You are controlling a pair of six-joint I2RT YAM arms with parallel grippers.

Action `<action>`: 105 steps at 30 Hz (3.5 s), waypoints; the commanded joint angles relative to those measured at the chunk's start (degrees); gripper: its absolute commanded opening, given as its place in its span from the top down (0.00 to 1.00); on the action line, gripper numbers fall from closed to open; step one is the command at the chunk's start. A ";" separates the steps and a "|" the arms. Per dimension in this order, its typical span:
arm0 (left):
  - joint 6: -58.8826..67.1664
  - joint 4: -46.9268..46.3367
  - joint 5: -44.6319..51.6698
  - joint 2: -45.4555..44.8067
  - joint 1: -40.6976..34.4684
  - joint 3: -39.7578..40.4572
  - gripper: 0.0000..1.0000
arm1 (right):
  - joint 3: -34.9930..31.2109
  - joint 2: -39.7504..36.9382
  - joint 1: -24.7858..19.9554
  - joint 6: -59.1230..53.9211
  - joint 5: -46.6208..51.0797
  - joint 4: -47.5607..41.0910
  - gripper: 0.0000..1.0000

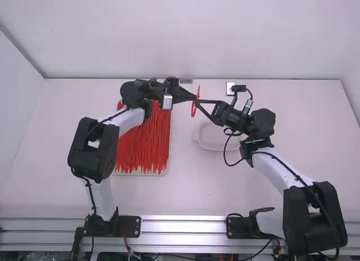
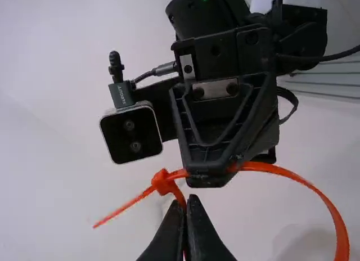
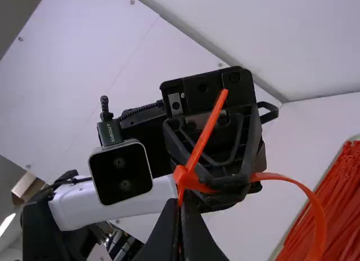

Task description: Fasten the cable tie

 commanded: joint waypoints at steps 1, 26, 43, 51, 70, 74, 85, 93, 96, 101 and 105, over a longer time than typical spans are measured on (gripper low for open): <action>0.81 0.85 4.42 0.15 -0.70 -0.63 0.99 | 2.34 0.07 -0.15 -2.51 5.99 -0.28 1.00; -9.70 0.74 4.09 0.15 0.48 -0.68 0.98 | 2.25 0.13 -0.92 -4.22 4.09 0.20 0.67; -26.43 0.74 4.31 0.15 0.44 -0.68 0.98 | 2.25 0.13 -0.87 -3.17 4.46 0.22 0.53; -30.82 0.74 4.37 0.15 0.31 -0.70 0.99 | 2.25 0.13 -0.33 -3.17 4.44 0.22 0.50; -35.04 0.79 4.42 0.17 -1.42 -2.67 0.98 | 2.25 0.13 -0.72 -3.54 3.63 1.40 1.00; -34.84 0.79 4.42 0.17 -1.44 -3.58 0.98 | 2.25 0.13 -0.72 -3.61 2.01 3.72 1.00; -36.98 0.81 4.39 0.17 -1.42 -7.96 0.98 | 2.25 0.13 -4.17 -2.95 1.57 5.22 1.00; -37.90 0.83 4.39 0.17 -1.44 -12.90 0.98 | 3.10 0.13 -8.94 2.73 1.40 10.78 1.00; -36.15 0.76 4.39 0.17 -1.40 -14.99 0.98 | 4.24 0.11 -10.84 2.89 1.40 10.75 1.00; -33.07 0.83 3.98 0.15 -1.40 -18.25 0.98 | 6.84 0.11 -12.70 4.37 0.26 10.60 1.00; -33.29 0.72 4.42 0.15 -1.40 -19.21 0.98 | 8.74 0.13 -13.55 4.44 -0.26 10.36 1.00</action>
